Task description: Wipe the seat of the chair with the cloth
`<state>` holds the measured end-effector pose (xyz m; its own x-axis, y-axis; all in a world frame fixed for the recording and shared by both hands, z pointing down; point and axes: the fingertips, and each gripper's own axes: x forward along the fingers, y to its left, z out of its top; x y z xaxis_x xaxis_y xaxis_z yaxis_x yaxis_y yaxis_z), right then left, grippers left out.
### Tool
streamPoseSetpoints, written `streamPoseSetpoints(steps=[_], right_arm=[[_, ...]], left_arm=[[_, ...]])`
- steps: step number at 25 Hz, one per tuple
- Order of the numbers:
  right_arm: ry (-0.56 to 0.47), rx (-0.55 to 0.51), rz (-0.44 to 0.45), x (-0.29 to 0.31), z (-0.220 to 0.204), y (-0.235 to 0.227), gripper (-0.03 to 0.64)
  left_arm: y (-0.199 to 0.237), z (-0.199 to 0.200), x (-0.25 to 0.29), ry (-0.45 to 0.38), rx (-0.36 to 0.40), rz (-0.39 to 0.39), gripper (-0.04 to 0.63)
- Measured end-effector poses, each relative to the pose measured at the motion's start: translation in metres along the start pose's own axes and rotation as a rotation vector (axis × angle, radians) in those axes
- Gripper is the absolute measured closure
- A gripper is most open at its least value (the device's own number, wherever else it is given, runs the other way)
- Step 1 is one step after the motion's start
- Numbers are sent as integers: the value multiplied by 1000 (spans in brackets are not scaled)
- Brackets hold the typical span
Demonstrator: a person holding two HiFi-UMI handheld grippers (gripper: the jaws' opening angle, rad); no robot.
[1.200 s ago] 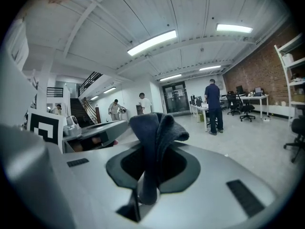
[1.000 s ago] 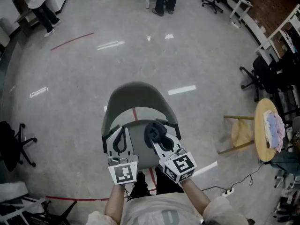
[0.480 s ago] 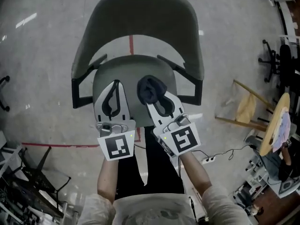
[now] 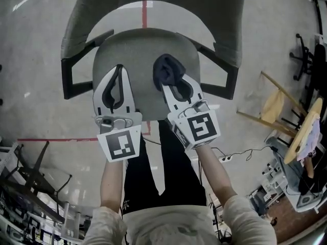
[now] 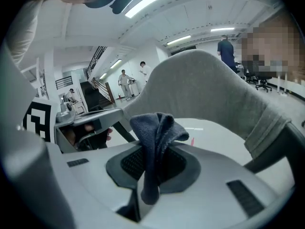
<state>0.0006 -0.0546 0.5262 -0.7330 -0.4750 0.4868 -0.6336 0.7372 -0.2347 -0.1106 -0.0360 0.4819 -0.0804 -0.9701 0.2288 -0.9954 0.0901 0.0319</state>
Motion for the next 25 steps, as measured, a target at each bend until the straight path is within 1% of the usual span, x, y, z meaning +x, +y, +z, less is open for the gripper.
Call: streamPoseSetpoints(steps=[3, 8, 11, 15, 19, 21, 23, 25], right_arm=[[1, 11, -4, -2, 1, -3, 560], [10, -1, 3, 4, 4, -1, 560], [16, 17, 16, 12, 4, 4, 560], [13, 81, 80, 28, 7, 20, 560], [-5, 123, 155, 63, 17, 45, 560], [2, 146, 184, 82, 20, 58, 560], [22, 203, 216, 102, 19, 73, 560], [45, 294, 249, 123, 15, 87, 560]], left_arm=[[2, 7, 0, -11, 1, 6, 580], [4, 16, 0, -29, 3, 7, 580], [9, 16, -4, -27, -2, 16, 580], [20, 12, -13, -13, -4, 43, 580], [37, 4, -23, -5, -3, 80, 580], [45, 1, -28, -3, -6, 99, 580], [55, -1, -35, -1, -8, 118, 580], [66, -2, -42, 0, -11, 137, 580]])
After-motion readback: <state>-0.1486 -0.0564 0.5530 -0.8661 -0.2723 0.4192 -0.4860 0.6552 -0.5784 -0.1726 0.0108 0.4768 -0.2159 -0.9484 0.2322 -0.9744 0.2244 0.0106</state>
